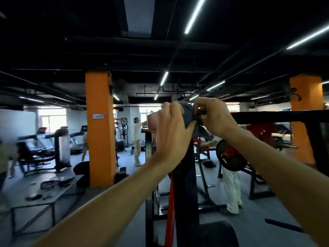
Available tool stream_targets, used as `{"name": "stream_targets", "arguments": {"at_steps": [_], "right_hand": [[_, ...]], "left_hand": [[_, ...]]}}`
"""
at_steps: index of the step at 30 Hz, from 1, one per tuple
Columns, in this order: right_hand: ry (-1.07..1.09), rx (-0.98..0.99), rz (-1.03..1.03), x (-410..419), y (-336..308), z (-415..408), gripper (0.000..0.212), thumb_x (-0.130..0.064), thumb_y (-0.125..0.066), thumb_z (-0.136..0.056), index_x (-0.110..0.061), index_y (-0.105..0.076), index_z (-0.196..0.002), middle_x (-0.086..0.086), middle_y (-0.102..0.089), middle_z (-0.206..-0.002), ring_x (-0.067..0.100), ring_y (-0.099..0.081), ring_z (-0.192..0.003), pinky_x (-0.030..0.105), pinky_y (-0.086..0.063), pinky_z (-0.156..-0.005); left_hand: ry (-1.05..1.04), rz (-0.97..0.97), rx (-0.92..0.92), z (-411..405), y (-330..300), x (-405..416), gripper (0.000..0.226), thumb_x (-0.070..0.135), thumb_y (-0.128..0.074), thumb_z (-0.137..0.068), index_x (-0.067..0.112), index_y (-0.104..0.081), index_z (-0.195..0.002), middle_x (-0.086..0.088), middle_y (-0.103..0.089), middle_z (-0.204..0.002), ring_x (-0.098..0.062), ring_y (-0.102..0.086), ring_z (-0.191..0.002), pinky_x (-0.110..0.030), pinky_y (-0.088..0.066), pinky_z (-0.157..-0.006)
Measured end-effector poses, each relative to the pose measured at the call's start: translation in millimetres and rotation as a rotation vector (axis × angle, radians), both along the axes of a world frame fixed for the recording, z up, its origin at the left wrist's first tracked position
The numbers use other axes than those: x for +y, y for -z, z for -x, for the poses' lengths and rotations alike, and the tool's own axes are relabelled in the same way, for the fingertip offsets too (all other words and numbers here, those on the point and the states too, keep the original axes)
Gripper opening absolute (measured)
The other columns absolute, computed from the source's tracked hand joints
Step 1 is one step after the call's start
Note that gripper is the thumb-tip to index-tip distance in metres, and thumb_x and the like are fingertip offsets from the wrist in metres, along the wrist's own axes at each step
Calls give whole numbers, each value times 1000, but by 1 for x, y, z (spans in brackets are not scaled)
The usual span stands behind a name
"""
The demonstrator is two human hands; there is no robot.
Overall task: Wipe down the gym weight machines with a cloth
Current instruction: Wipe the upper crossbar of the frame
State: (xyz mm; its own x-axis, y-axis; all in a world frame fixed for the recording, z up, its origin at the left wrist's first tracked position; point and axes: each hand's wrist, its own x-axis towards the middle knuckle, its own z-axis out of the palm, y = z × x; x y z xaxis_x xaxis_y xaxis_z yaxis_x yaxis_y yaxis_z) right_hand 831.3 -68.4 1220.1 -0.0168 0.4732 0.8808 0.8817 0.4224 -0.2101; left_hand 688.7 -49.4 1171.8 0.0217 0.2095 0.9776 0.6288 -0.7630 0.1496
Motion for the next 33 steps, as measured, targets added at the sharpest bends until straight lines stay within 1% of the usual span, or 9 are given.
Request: {"name": "stream_targets", "arguments": {"at_steps": [5, 7, 10, 13, 16, 19, 24, 29, 33], "right_hand": [[-91, 64, 1, 25, 14, -9, 31, 10, -58, -79, -20, -65, -79, 2, -62, -84, 18, -59, -77, 19, -38, -63], [-91, 86, 26, 33, 31, -8, 28, 2, -60, -86, -21, -75, -93, 13, -60, -100, 24, -50, -94, 15, -29, -70], [-183, 160, 33, 22, 51, 2, 31, -5, -51, -96, -17, -73, -114, 14, -56, -106, 24, -43, -99, 5, -27, -74], [-361, 316, 35, -1, 58, 16, 32, -25, -38, -104, -14, -62, -123, 10, -63, -109, 25, -57, -101, 28, -44, -88], [-322, 218, 42, -12, 55, 30, 53, -51, -27, -103, -9, -52, -126, 11, -66, -111, 30, -62, -100, 45, -51, -88], [-345, 223, 219, -18, 44, 37, 64, -59, -34, -103, -2, -43, -131, 15, -68, -111, 34, -65, -100, 45, -52, -88], [-353, 264, 415, -14, 25, 31, 71, -71, -37, -97, -7, -48, -126, 3, -64, -98, 23, -63, -90, 39, -50, -81], [-504, 222, 513, -1, 12, 11, 68, -71, -22, -99, -15, -59, -108, 1, -65, -93, 12, -60, -78, 27, -40, -62], [-692, 242, 518, 5, 30, -5, 51, -56, -25, -107, -19, -58, -116, -4, -65, -105, 13, -59, -90, 28, -43, -76]], "left_hand": [[-328, -203, 209, 0, 32, -2, 37, 29, -56, -99, 6, -61, -128, -12, -56, -129, -28, -50, -121, -43, -50, -100], [-464, -228, 374, 3, 46, -10, 47, 31, -50, -101, 2, -58, -137, -16, -57, -138, -31, -46, -130, -45, -42, -111], [-562, -129, 558, 14, 54, -21, 57, 29, -46, -99, 0, -46, -148, -18, -49, -151, -31, -38, -144, -46, -33, -120], [-505, -32, 642, 22, 45, -33, 62, 19, -47, -92, 1, -41, -152, -15, -42, -156, -30, -33, -148, -46, -29, -122], [-380, 13, 647, 29, 33, -48, 63, 8, -48, -84, -2, -46, -146, -16, -45, -150, -29, -40, -141, -39, -33, -120], [-323, 17, 610, 37, 28, -60, 63, 1, -49, -81, -4, -46, -144, -15, -45, -145, -28, -45, -131, -25, -39, -106], [-389, -83, 585, 49, 31, -62, 55, -6, -57, -82, -5, -52, -137, -17, -51, -141, -31, -47, -132, -44, -45, -107], [-528, -9, 670, 39, 34, -69, 68, 11, -43, -86, -2, -37, -152, -15, -36, -160, -27, -30, -150, -44, -29, -123], [-684, 54, 668, 21, 17, -71, 80, 9, -43, -81, 1, -24, -159, -13, -15, -168, -21, -11, -156, -38, -15, -126]]}}
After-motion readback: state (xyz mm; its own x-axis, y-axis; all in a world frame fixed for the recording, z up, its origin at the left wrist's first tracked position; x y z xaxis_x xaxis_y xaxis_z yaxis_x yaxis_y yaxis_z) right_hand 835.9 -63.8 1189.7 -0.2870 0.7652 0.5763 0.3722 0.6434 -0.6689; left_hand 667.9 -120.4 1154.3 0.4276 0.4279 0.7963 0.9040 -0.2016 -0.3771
